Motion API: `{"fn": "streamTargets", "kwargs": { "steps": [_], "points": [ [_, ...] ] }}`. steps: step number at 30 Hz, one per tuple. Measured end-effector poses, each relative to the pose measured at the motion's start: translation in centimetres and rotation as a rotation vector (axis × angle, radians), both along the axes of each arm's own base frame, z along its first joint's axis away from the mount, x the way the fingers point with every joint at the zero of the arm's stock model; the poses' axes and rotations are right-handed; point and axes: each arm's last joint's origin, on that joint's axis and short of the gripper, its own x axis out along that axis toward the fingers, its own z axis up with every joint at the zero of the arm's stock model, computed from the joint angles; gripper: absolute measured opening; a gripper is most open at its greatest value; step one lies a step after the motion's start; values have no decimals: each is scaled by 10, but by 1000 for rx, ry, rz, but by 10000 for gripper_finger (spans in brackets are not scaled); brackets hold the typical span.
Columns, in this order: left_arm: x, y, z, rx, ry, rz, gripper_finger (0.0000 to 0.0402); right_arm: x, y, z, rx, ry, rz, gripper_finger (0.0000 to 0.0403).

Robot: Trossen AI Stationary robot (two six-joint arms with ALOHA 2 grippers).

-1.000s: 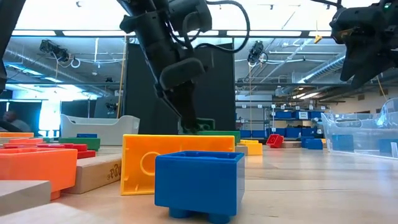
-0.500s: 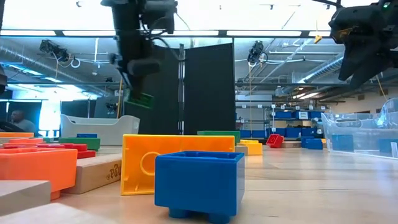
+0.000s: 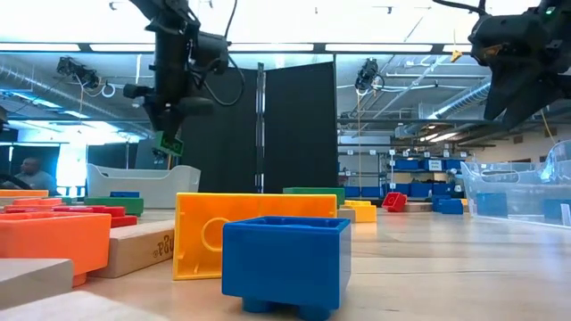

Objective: Sort blocks by size
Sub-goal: Put the large green game piece into the gray bin, then put the small red game piece into the transparent bin

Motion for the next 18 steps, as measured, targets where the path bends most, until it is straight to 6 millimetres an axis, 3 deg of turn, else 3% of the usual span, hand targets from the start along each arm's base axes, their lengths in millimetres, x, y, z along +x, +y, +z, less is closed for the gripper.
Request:
{"fn": "streamTargets", "kwargs": {
  "steps": [5,18],
  "points": [
    [-3,11,0,22,-28,35,108,0,0,0,-1,1,0,223],
    [3,16,1,68,-92,39,175,0,0,0,-2,3,2,223]
  ]
}}
